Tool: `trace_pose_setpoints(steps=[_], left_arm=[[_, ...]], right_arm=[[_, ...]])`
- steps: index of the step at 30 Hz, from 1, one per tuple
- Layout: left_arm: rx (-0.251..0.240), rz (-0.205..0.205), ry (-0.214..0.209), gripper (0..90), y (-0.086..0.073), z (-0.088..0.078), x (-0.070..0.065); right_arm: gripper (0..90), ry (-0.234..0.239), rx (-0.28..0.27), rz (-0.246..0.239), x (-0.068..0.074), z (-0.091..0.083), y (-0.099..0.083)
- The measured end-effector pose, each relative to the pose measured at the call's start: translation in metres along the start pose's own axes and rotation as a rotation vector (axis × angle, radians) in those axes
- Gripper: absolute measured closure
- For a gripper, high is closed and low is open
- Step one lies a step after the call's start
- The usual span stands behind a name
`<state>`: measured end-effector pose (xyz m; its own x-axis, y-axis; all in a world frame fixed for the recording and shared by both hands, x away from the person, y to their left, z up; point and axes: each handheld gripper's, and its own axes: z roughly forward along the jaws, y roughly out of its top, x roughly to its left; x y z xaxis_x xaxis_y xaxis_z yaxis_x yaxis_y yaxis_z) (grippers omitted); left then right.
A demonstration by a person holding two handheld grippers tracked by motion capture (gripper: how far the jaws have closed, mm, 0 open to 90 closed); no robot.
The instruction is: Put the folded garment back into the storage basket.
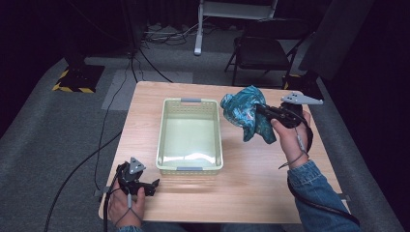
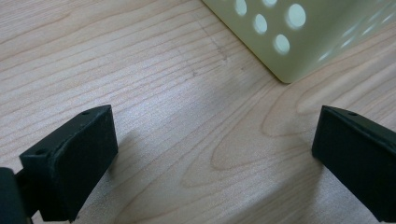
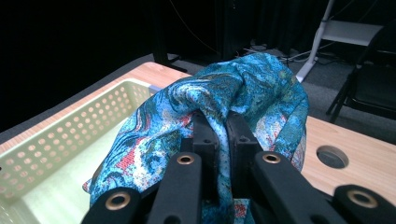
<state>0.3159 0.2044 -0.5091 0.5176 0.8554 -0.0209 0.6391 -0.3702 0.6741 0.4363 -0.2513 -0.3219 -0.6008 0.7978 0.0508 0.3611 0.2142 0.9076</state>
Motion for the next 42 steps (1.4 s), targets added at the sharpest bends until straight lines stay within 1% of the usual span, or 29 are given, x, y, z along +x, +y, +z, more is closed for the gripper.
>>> trace_pose_setpoints(steps=[8,11,14,17,18,19,20,21,29,35,42], left_arm=[[-0.001,-0.002,0.001,0.3,0.0,0.0,0.0],[-0.001,-0.001,0.0,0.3,0.0,0.0,0.0],[-0.001,0.001,0.001,0.3,0.0,0.0,0.0],[-0.001,0.001,0.002,0.3,0.0,0.0,0.0],[-0.001,0.001,0.002,0.3,0.0,0.0,0.0],[-0.001,0.001,0.002,0.3,0.0,0.0,0.0],[-0.001,0.002,0.002,0.3,0.0,0.0,0.0],[-0.001,0.002,0.003,0.3,0.0,0.0,0.0],[0.001,0.002,0.0,0.3,0.0,0.0,0.0],[0.001,0.002,0.0,0.3,0.0,0.0,0.0],[0.001,0.002,0.001,0.3,0.0,0.0,0.0]], right_arm=[[84.7,0.024,-0.011,-0.011,0.014,0.012,0.012],[84.7,0.037,-0.016,-0.008,0.018,0.016,0.014],[84.7,0.051,-0.034,0.007,0.022,0.02,0.016],[84.7,0.06,-0.034,0.002,0.028,0.025,0.017],[84.7,0.06,-0.034,0.002,0.028,0.025,0.017],[84.7,0.065,-0.037,0.0,0.032,0.028,0.019],[84.7,0.065,-0.037,0.0,0.032,0.028,0.019],[84.6,0.07,-0.037,-0.002,0.036,0.031,0.02],[84.7,0.093,-0.032,-0.008,0.049,0.045,0.022],[84.6,0.102,-0.033,-0.009,0.055,0.053,0.024],[84.6,0.121,-0.022,-0.01,0.068,0.068,0.024]])
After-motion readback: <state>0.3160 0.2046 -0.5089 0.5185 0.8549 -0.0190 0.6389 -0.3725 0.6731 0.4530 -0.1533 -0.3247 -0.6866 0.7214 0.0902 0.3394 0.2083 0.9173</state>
